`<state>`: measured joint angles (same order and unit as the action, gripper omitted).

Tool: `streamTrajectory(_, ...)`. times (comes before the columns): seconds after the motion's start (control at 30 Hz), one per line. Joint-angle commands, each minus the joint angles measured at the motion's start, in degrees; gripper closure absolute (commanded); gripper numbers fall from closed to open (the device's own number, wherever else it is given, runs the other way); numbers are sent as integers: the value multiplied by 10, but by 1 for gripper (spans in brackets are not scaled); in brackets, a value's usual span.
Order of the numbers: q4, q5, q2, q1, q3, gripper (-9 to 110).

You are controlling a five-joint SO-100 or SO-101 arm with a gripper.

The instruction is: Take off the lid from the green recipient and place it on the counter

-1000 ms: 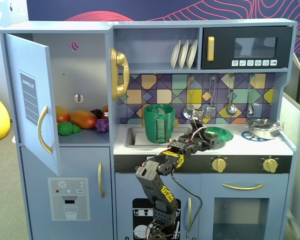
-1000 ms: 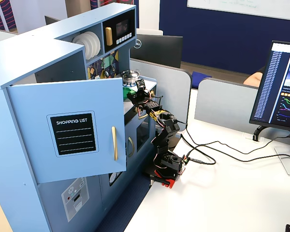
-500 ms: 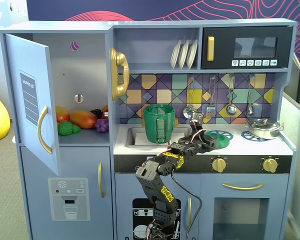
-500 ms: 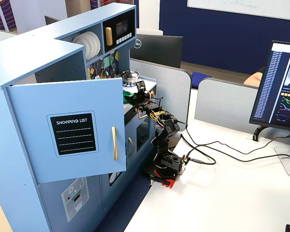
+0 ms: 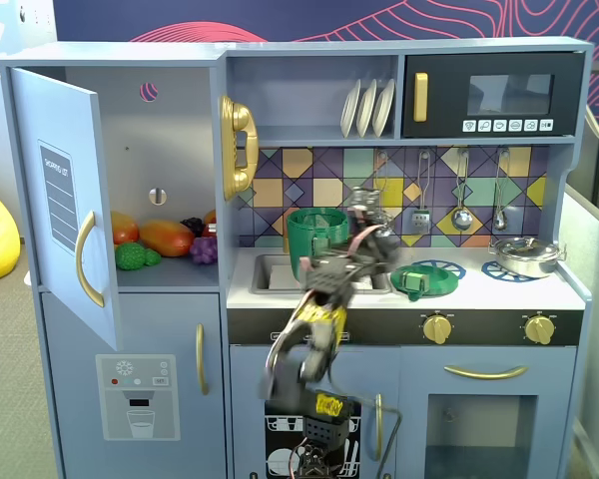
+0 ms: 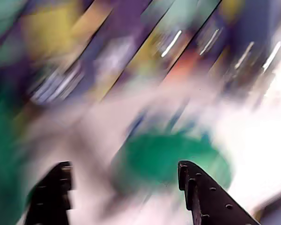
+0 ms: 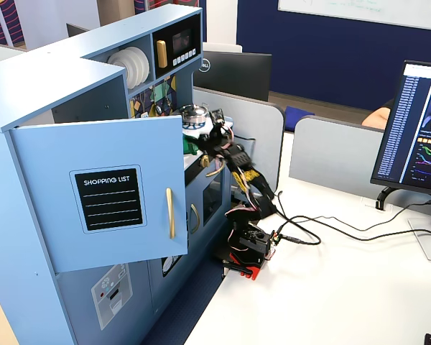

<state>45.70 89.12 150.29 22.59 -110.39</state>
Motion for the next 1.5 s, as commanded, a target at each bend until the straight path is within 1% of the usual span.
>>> streamTrajectory(0.0,303,-18,138,-98,-15,90)
streamTrajectory(0.1,351,5,186,-134,-120,95)
streamTrajectory(0.2,342,32,207,-157,-239,101)
streamTrajectory(0.27,323,32,215,-177,-317,101)
streamTrajectory(0.43,253,-28,255,-219,-475,101)
streamTrajectory(0.57,258,-48,295,-231,-549,101)
streamTrajectory(0.77,352,-21,317,-250,-598,101)
streamTrajectory(0.9,381,-34,317,-250,-612,101)
streamTrajectory(1.07,420,-25,317,-247,-613,101)
streamTrajectory(1.2,420,-28,318,-223,-613,101)
streamTrajectory(1.47,421,-26,318,-224,-613,100)
